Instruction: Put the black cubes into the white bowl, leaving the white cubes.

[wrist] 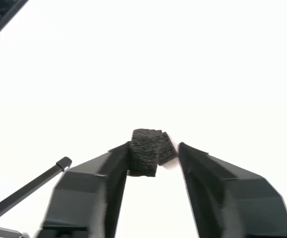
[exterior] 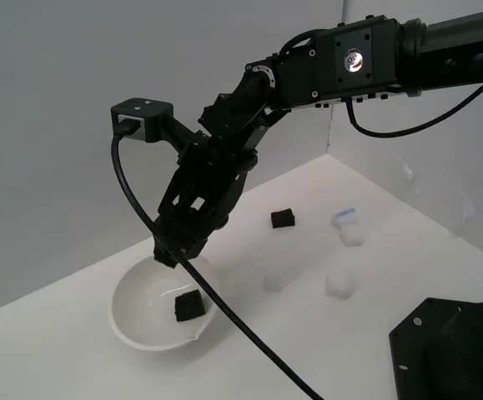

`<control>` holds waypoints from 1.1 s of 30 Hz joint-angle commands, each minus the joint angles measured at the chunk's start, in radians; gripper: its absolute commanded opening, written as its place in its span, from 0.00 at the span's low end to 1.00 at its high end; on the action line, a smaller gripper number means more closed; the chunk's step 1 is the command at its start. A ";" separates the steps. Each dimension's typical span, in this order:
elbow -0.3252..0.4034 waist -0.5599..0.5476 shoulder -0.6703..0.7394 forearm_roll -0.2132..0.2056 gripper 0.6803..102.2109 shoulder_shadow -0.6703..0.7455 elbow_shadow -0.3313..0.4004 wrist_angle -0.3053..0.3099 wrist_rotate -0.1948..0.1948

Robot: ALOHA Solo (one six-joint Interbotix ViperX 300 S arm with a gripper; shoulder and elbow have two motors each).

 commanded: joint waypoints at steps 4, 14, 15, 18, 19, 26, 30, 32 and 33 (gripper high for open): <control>-0.023 -0.009 0.014 -0.025 0.86 0.020 -0.032 -0.011 0.000; -0.020 -0.009 0.051 -0.025 0.90 0.058 -0.029 0.009 0.000; -0.018 -0.009 0.063 -0.025 0.90 0.072 -0.028 0.021 0.000; -0.018 -0.009 0.100 -0.025 0.90 0.106 -0.028 0.054 0.000; -0.020 -0.009 0.109 -0.026 0.90 0.115 -0.028 0.052 0.000; -0.025 -0.009 0.078 -0.035 0.94 0.084 -0.034 0.000 0.000; -0.032 -0.051 0.078 -0.054 0.94 0.083 -0.041 0.005 0.000; -0.031 -0.049 0.074 -0.054 0.94 0.081 -0.040 0.005 0.000; -0.031 -0.044 0.077 -0.054 0.94 0.083 -0.040 0.005 0.000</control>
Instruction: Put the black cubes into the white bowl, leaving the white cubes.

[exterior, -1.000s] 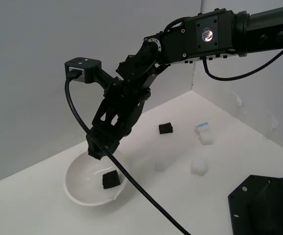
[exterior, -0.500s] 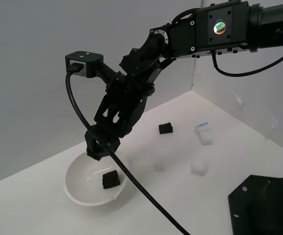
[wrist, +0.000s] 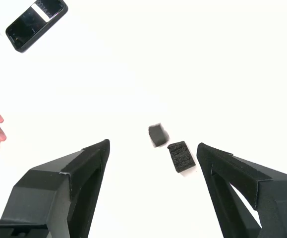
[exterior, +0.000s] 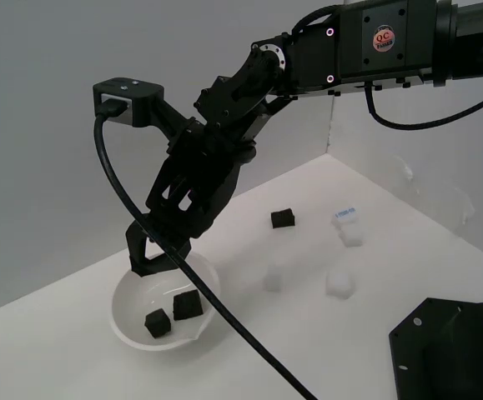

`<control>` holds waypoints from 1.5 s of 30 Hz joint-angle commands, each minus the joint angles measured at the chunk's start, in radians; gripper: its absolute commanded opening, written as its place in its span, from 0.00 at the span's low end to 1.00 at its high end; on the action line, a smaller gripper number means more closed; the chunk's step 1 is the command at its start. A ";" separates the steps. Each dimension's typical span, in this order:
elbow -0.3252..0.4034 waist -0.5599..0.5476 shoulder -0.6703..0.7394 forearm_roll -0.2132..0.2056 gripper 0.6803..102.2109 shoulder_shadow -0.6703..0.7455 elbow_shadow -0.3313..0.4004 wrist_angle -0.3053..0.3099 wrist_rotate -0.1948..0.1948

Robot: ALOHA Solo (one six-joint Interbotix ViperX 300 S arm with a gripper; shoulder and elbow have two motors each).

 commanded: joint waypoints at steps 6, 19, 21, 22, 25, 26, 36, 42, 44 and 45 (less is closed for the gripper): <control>0.002 0.103 0.046 0.002 0.94 0.055 -0.005 0.026 0.009; 0.127 0.462 0.061 0.034 0.94 0.067 0.118 0.025 0.172; 0.135 0.512 0.051 0.034 0.94 0.055 0.127 0.026 0.195; 0.138 0.532 0.043 0.034 0.94 0.051 0.130 0.025 0.206; 0.143 0.575 0.025 0.034 0.94 0.031 0.135 0.025 0.230; 0.143 0.586 0.017 0.034 0.94 0.023 0.135 0.025 0.236; 0.143 0.618 -0.103 0.034 0.94 -0.095 0.135 -0.005 0.301; 0.143 0.632 -0.156 0.034 0.94 -0.152 0.133 -0.029 0.325; 0.141 0.638 -0.173 0.035 0.94 -0.167 0.133 -0.038 0.328; 0.141 0.641 -0.181 0.035 0.94 -0.175 0.133 -0.041 0.333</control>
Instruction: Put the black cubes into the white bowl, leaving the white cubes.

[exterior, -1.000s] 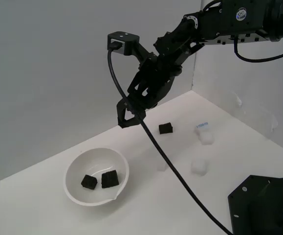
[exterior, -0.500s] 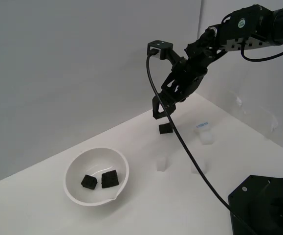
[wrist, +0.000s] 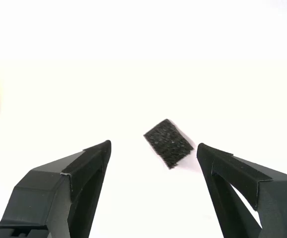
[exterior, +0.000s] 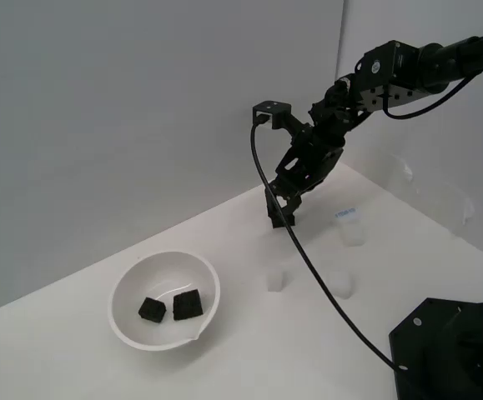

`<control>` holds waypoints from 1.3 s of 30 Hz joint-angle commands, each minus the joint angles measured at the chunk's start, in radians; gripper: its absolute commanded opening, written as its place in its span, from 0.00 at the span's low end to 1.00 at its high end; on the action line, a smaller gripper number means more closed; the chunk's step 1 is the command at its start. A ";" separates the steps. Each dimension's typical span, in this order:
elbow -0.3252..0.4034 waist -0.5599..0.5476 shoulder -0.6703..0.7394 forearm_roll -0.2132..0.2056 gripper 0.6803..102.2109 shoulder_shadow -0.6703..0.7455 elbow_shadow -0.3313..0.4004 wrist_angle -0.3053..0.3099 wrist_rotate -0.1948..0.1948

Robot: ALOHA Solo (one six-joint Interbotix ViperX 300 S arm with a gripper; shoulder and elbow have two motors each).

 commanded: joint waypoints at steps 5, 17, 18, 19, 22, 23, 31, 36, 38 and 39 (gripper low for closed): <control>-0.006 0.023 -0.026 -0.009 0.94 -0.017 -0.012 -0.015 0.015; -0.008 0.025 -0.075 -0.008 0.94 -0.067 -0.014 -0.051 0.015; -0.009 0.025 -0.080 -0.008 0.94 -0.072 -0.015 -0.051 0.015; -0.008 0.025 -0.084 -0.008 0.94 -0.077 -0.014 -0.052 0.015; -0.009 0.025 -0.092 -0.008 0.94 -0.084 -0.014 -0.055 0.015; -0.009 0.025 -0.092 -0.008 0.94 -0.086 -0.014 -0.057 0.017; -0.005 0.023 -0.114 -0.008 0.48 -0.107 -0.009 -0.064 0.015; -0.002 0.023 -0.109 -0.011 0.16 -0.100 -0.006 -0.060 0.015; 0.000 0.025 -0.092 -0.012 0.06 -0.081 -0.005 -0.055 0.015; 0.003 0.023 -0.078 -0.012 0.04 -0.066 -0.003 -0.054 0.014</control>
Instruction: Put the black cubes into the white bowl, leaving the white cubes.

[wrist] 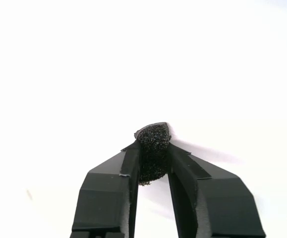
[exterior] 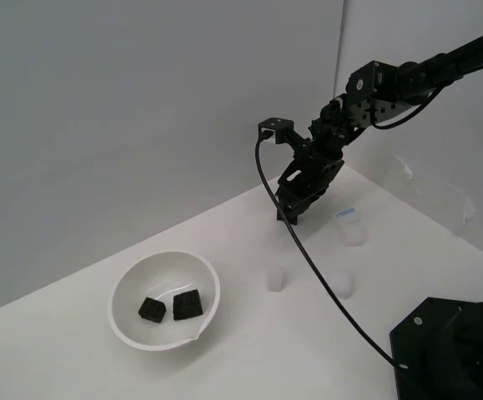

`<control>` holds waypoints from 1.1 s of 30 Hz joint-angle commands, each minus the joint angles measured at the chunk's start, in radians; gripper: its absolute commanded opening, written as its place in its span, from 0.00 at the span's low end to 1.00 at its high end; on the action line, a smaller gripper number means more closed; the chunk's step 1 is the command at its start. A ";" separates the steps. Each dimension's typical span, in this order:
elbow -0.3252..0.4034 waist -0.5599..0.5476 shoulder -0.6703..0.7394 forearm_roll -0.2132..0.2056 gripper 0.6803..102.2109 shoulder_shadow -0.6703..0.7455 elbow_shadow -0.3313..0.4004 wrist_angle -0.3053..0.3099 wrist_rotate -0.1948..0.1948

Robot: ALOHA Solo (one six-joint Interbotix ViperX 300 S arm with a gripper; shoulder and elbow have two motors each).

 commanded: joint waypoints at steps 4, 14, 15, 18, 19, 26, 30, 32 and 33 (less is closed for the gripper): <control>0.018 0.000 0.121 -0.012 0.02 0.126 0.014 0.012 -0.002; 0.035 -0.077 0.376 -0.040 0.02 0.380 0.029 0.075 -0.023; 0.035 -0.100 0.402 -0.046 0.02 0.408 0.029 0.074 -0.029; 0.035 -0.169 0.469 -0.052 0.02 0.472 0.029 0.074 -0.057; 0.035 -0.192 0.486 -0.054 0.02 0.489 0.029 0.074 -0.069; 0.034 -0.371 0.546 -0.058 0.02 0.551 0.026 0.074 -0.153; 0.032 -0.460 0.535 -0.072 0.02 0.538 0.026 0.067 -0.179; 0.029 -0.497 0.528 -0.087 0.02 0.532 0.021 0.055 -0.183; 0.028 -0.512 0.523 -0.098 0.02 0.528 0.020 0.048 -0.183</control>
